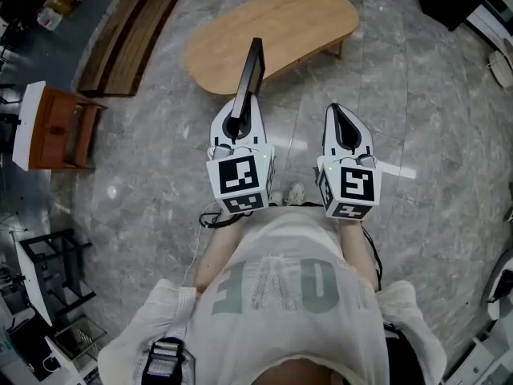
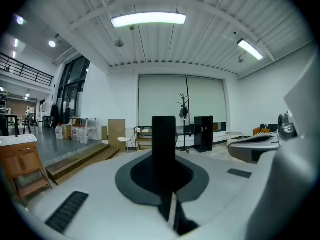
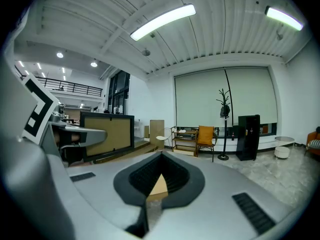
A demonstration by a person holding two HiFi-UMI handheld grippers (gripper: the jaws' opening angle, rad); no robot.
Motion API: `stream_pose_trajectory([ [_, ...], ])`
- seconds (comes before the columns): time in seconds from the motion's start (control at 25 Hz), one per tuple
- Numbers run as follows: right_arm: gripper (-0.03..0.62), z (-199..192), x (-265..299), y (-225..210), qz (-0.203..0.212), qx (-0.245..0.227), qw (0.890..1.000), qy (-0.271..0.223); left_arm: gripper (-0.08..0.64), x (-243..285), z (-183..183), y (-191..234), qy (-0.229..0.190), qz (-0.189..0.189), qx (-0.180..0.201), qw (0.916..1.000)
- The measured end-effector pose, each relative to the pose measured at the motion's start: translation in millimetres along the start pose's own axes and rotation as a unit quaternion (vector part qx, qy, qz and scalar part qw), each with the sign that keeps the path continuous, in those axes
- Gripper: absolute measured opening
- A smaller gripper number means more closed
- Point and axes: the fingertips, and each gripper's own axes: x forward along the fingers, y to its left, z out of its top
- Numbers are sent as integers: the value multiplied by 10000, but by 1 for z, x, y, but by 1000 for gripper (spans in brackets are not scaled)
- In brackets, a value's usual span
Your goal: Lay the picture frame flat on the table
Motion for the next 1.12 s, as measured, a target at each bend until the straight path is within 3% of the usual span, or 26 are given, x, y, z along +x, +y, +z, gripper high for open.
stream_pose_trajectory([
  [0.32, 6, -4, 11, -35, 16, 406, 9991, -108, 18, 23, 1, -11, -34, 73, -20, 10000],
  [1.12, 6, 2, 49, -95, -252, 276, 9988, -317, 20, 95, 22, -17, -394, 125, 108, 9991],
])
